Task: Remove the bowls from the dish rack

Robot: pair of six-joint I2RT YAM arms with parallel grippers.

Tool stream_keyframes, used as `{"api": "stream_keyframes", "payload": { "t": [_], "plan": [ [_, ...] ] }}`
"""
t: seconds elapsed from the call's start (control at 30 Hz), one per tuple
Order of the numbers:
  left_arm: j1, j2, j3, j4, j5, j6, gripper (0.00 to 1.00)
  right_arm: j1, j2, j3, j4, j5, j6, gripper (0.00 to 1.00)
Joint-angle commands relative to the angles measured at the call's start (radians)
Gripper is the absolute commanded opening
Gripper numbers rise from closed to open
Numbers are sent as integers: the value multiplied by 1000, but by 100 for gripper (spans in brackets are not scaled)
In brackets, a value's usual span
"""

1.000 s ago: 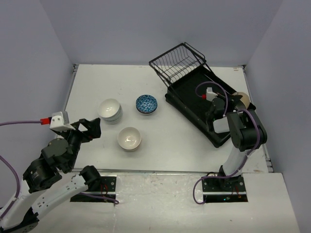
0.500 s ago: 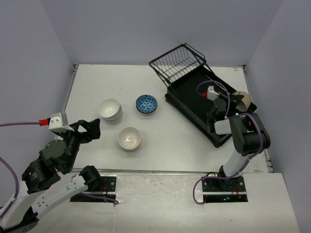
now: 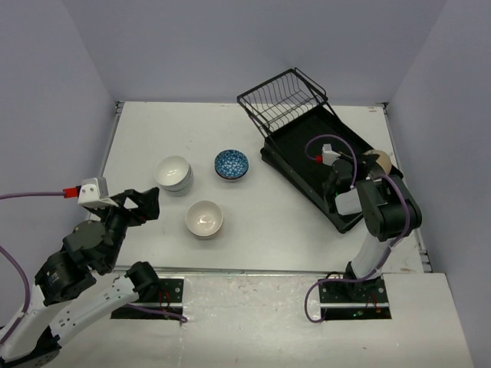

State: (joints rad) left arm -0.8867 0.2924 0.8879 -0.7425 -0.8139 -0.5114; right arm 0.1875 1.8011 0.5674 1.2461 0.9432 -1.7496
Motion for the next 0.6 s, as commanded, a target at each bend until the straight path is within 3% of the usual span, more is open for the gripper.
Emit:
{"api": "stream_keyframes", "payload": {
  "t": [0.0, 0.57],
  "plan": [
    [-6, -4, -1, 43, 10, 30, 100, 13, -85, 11, 424, -73, -33, 0],
    [-17, -25, -10, 57, 41, 40, 100, -13, -186, 34, 426, -98, -82, 0]
  ]
}}
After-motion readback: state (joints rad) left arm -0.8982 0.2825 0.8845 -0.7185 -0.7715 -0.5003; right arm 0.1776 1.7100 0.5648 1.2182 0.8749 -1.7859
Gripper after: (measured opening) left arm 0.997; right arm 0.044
